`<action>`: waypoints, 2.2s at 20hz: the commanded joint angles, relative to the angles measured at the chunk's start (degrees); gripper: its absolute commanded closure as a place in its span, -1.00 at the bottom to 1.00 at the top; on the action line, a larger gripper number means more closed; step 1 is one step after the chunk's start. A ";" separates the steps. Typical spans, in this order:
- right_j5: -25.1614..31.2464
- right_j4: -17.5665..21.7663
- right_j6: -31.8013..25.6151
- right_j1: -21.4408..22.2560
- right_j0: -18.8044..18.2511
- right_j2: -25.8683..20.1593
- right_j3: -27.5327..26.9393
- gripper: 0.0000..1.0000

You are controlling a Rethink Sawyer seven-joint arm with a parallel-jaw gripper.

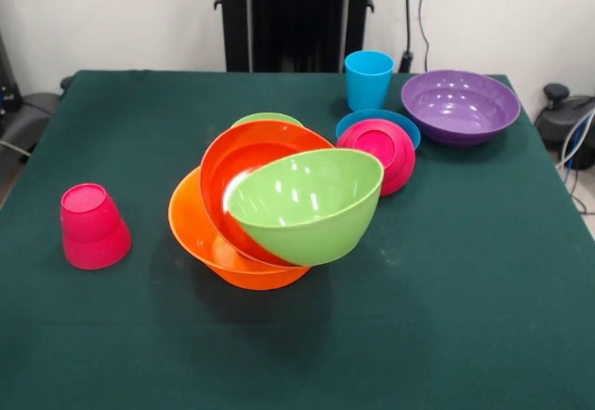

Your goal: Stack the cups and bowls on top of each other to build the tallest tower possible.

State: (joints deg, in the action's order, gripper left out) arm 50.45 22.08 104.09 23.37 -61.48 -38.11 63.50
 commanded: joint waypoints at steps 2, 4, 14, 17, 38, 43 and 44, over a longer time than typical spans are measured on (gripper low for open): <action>-2.60 6.12 -18.97 -6.51 3.74 -2.40 -5.02 -1.00; -2.61 6.39 -18.66 -7.16 3.94 -2.37 -5.39 -1.00; -0.11 4.91 -7.66 0.23 6.93 0.06 3.19 -1.00; 0.42 2.98 -0.44 4.63 9.31 1.32 7.56 -1.00; -1.88 -5.76 9.92 14.33 16.26 7.99 18.24 -1.00; -7.11 -8.30 12.03 20.74 16.18 8.55 28.67 -1.00; -7.71 -8.91 12.36 22.29 16.29 8.74 30.62 -1.00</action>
State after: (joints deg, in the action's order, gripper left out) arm 48.68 15.23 104.58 38.72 -46.62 -33.64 78.24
